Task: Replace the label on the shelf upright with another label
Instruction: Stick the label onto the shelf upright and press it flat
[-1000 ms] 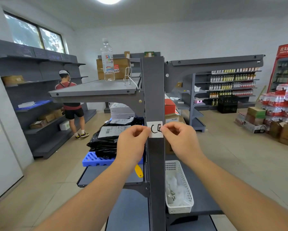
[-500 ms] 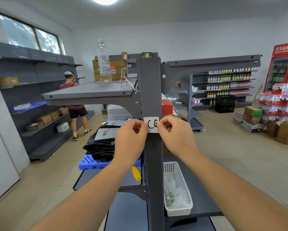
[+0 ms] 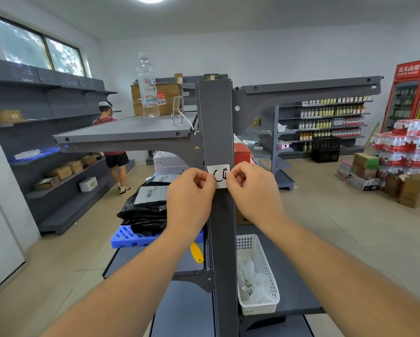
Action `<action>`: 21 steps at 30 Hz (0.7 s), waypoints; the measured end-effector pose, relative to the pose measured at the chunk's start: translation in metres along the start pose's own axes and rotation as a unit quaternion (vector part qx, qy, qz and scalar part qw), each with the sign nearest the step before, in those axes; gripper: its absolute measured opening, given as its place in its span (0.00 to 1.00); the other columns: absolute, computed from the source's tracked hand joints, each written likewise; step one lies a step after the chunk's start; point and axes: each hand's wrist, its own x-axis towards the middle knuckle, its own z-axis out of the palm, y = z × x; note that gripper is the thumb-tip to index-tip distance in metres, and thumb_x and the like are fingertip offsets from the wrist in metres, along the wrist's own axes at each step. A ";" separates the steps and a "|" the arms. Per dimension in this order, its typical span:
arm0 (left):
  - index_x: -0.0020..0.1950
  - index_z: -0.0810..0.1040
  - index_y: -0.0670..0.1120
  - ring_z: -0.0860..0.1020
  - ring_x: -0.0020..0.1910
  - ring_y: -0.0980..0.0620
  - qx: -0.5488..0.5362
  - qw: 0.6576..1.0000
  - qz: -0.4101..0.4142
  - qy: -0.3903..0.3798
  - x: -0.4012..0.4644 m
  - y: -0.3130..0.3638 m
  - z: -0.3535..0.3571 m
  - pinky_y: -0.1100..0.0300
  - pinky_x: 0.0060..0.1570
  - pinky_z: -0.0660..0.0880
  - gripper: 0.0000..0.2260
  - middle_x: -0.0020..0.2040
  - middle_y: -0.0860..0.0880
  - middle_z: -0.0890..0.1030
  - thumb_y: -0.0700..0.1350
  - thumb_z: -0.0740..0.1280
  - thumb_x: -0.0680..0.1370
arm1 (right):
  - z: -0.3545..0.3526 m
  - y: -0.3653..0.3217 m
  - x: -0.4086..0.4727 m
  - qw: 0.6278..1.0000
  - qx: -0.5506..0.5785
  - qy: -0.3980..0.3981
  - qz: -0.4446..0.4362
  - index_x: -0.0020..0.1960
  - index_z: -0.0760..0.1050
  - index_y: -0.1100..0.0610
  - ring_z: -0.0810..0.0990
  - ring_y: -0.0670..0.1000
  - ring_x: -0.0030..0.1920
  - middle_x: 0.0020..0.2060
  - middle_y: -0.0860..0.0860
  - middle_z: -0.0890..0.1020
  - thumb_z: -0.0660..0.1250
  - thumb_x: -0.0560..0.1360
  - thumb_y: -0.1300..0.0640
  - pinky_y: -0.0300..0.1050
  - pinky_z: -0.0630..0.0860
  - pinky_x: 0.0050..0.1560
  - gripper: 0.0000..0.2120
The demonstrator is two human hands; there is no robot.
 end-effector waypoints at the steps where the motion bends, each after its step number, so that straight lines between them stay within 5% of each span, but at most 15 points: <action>1: 0.42 0.81 0.50 0.77 0.34 0.58 0.002 1.000 -0.002 0.003 0.000 0.000 0.001 0.71 0.34 0.71 0.06 0.35 0.54 0.81 0.47 0.69 0.79 | 0.000 -0.001 0.000 1.000 -0.005 0.003 0.003 0.40 0.78 0.54 0.77 0.48 0.36 0.33 0.49 0.80 0.67 0.79 0.56 0.44 0.75 0.37 0.09; 11: 0.41 0.79 0.48 0.76 0.34 0.54 0.006 1.000 -0.005 0.003 0.003 0.000 0.006 0.59 0.35 0.73 0.07 0.35 0.51 0.80 0.46 0.69 0.78 | 0.000 -0.007 0.001 1.000 -0.025 0.005 0.016 0.39 0.76 0.54 0.74 0.46 0.34 0.30 0.47 0.77 0.67 0.78 0.56 0.38 0.69 0.33 0.09; 21: 0.49 0.79 0.52 0.79 0.41 0.55 0.011 1.000 0.020 -0.002 0.009 -0.007 -0.004 0.63 0.38 0.73 0.06 0.42 0.53 0.81 0.53 0.71 0.78 | -0.006 -0.003 0.007 0.999 0.011 -0.014 0.038 0.49 0.74 0.50 0.78 0.45 0.40 0.39 0.48 0.81 0.70 0.79 0.50 0.42 0.74 0.39 0.06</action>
